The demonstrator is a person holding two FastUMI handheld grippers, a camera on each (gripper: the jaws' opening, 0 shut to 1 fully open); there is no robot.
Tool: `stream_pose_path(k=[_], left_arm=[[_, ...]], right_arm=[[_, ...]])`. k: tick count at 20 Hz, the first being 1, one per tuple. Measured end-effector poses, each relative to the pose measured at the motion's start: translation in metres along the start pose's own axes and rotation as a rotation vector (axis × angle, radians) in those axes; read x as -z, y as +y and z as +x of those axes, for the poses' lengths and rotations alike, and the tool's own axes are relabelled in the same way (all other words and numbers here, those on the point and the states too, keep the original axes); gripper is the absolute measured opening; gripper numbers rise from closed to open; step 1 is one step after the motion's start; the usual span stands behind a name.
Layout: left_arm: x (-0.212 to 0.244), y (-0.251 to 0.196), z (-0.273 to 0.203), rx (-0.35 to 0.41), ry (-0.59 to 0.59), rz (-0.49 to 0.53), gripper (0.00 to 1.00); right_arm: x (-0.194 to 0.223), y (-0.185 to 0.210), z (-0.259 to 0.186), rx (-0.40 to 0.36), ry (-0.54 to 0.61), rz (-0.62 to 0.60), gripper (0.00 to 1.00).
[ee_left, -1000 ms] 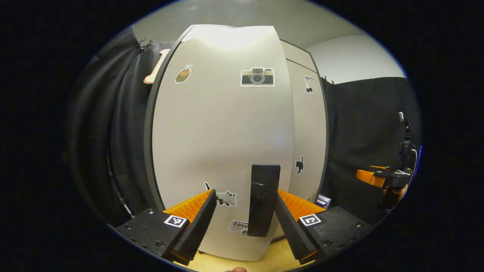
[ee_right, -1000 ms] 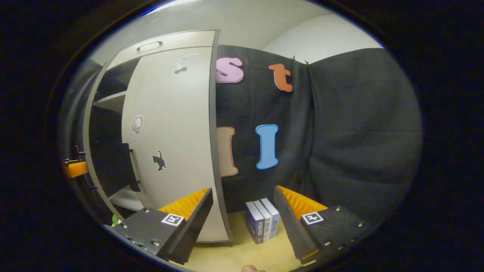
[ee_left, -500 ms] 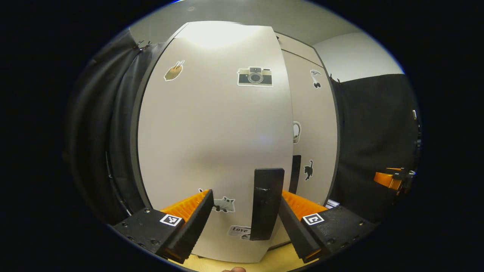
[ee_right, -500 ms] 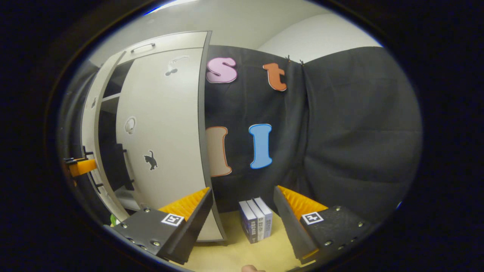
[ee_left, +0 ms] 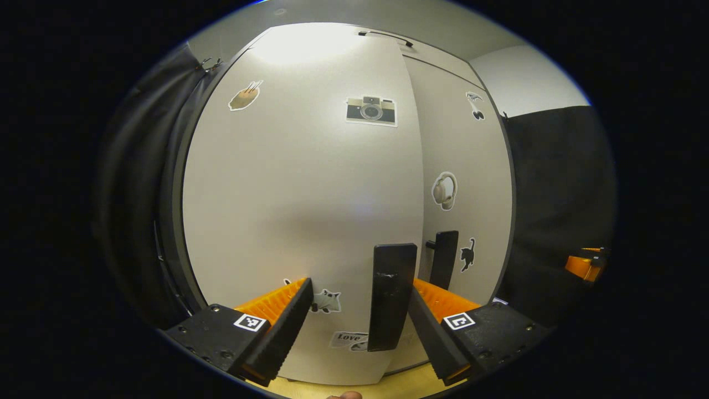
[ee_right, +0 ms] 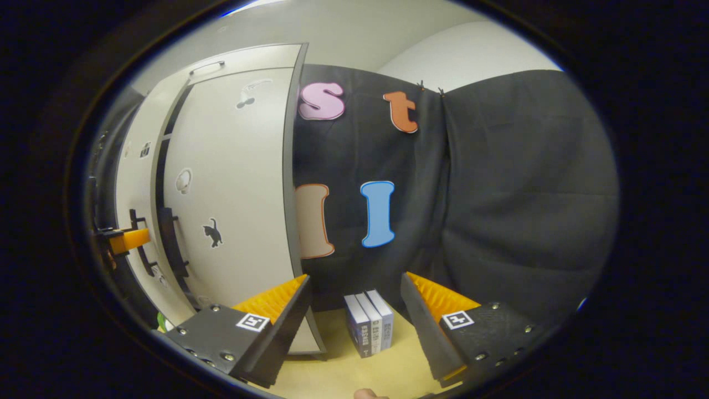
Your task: Grasp the bottle in the cabinet with the left hand and place it on the coaster, then close the right door with the right hand and the left door with the left hand.
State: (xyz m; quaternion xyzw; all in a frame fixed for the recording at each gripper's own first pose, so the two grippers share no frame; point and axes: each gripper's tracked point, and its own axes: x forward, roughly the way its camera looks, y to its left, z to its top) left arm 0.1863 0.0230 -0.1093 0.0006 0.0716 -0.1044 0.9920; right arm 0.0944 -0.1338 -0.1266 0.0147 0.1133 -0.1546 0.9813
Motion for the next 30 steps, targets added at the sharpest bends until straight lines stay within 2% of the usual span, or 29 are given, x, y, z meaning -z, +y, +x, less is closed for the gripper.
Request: stream_pose_path(k=[19, 25, 30], left_arm=[[0.002, 0.003, 0.02, -0.006, -0.005, 0.016, 1.0], [0.0, 0.0, 0.012, -0.011, 0.014, -0.01, 1.0], [-0.031, -0.004, -0.043, -0.042, -0.015, -0.013, 0.98]], right_arm=[[0.001, 0.007, 0.005, -0.025, -0.003, 0.006, 0.98], [-0.004, 0.023, -0.018, -0.088, -0.02, -0.014, 0.98], [-0.028, 0.046, -0.052, -0.182, -0.061, -0.043, 0.97]])
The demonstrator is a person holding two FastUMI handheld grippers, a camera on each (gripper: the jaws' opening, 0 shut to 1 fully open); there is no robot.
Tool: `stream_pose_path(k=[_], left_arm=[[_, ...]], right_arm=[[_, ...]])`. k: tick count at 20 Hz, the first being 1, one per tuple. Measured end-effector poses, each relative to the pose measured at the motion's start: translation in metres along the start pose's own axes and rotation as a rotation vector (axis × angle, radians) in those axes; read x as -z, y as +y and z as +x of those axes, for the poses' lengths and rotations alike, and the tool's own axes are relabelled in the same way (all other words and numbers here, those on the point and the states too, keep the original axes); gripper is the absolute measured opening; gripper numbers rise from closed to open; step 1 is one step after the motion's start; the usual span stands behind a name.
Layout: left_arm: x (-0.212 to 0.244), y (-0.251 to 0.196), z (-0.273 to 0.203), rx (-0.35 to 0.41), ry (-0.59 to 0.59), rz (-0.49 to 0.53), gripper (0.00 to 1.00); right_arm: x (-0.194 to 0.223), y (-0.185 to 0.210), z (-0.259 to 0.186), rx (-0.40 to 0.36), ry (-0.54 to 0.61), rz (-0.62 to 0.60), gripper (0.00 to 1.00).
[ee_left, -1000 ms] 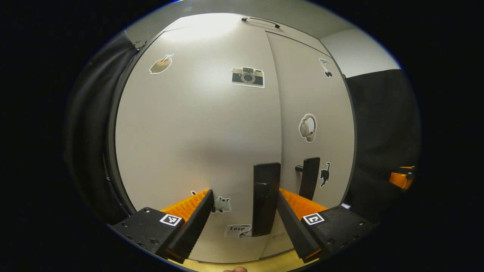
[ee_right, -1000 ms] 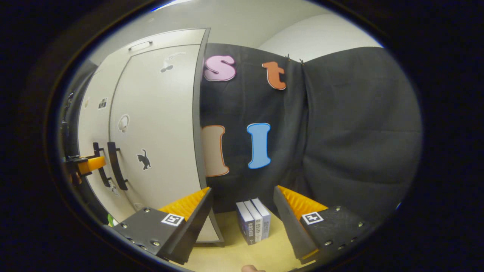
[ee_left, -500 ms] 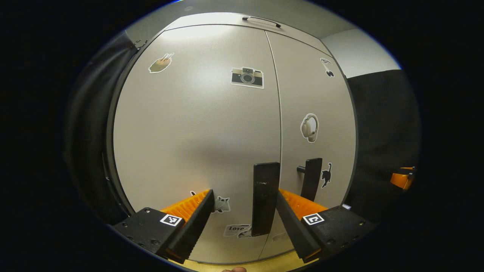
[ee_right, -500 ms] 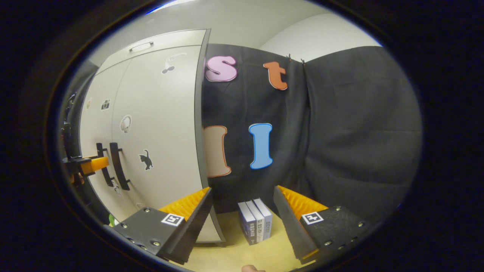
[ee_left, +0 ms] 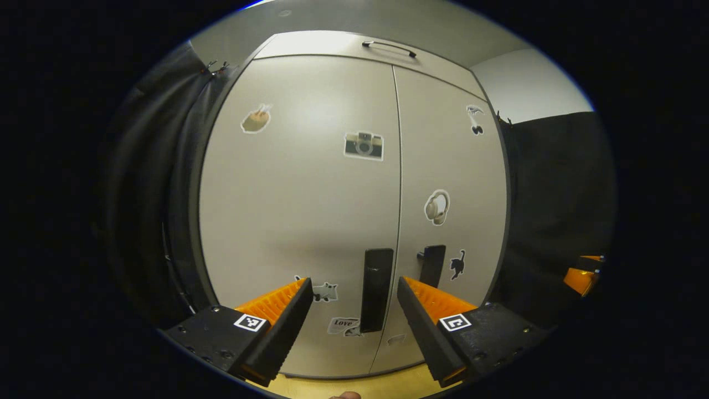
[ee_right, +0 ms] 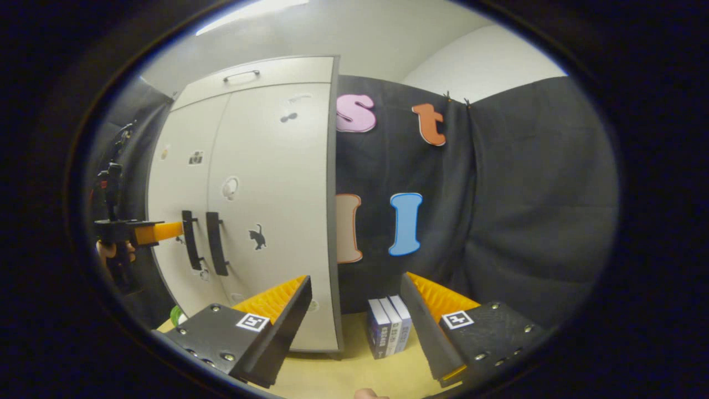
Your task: Grasp the bottle in the cabinet with the left hand and place it on the coaster, then close the right door with the right hand and the left door with the left hand.
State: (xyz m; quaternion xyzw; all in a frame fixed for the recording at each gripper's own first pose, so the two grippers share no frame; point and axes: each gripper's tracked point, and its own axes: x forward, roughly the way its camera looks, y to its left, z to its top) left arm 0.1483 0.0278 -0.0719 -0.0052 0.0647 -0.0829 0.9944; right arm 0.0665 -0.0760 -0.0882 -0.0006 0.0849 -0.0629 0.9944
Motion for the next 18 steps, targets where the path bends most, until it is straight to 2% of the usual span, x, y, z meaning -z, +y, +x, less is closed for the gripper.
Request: stream_pose_path(k=[5, 6, 7, 9, 12, 13, 18], left_arm=[[-0.065, -0.002, -0.084, -0.065, -0.067, -0.004, 0.97], [-0.075, -0.003, -0.101, -0.081, -0.081, 0.002, 0.94], [-0.082, -0.003, -0.116, -0.097, -0.089, 0.006, 0.97], [-0.085, -0.006, -0.143, -0.123, -0.075, 0.0, 0.97], [-0.09, -0.01, -0.169, -0.142, -0.088, -0.005, 0.96], [-0.09, -0.011, -0.174, -0.15, -0.088, -0.002, 0.94], [-0.099, -0.024, -0.178, -0.152, -0.107, 0.014, 0.97]], right_arm=[[-0.071, 0.039, -0.036, -0.117, -0.105, 0.027, 0.97], [-0.087, 0.047, -0.044, -0.14, -0.128, 0.034, 0.97], [-0.1, 0.055, -0.051, -0.16, -0.147, 0.04, 0.97], [-0.121, 0.072, -0.063, -0.206, -0.178, 0.051, 0.97], [-0.132, 0.087, -0.075, -0.268, -0.201, 0.068, 0.97], [-0.131, 0.089, -0.076, -0.277, -0.2, 0.071, 0.97], [-0.123, 0.079, -0.077, -0.275, -0.189, 0.065, 0.97]])
